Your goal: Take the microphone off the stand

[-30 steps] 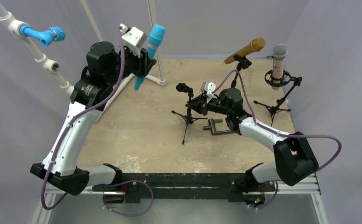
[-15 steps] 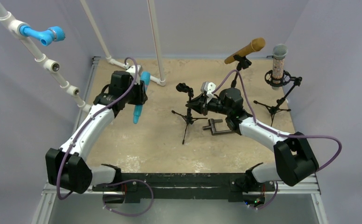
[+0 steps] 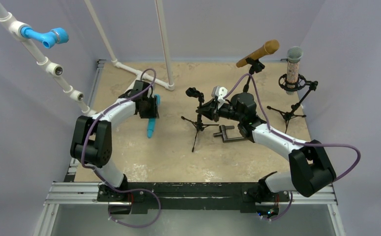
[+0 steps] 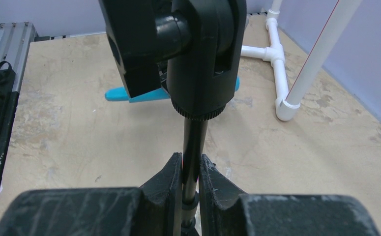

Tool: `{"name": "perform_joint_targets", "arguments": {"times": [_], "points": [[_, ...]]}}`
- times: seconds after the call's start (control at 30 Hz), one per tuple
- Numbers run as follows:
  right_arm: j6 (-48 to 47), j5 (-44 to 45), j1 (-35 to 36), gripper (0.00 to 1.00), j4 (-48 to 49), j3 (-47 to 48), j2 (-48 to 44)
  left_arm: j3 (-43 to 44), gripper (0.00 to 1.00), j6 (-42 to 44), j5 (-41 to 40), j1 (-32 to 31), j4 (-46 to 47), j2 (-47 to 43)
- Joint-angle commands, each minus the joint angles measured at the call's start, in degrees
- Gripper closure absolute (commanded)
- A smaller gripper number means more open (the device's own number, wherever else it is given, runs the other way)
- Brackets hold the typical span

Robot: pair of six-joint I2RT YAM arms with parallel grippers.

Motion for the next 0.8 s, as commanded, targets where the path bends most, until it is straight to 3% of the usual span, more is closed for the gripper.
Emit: {"name": "perform_joint_targets", "arguments": {"times": [0.0,0.77], "points": [[-2.49,-0.12,-0.28,1.00,-7.51,-1.35,0.43,2.33,0.87,-1.72,0.69,0.64,1.33,3.12],[-2.28,0.76,-0.37,1.00,-7.64,-1.18,0.05,6.98,0.71,-1.67,-0.06,0.73,-8.23,7.46]]}}
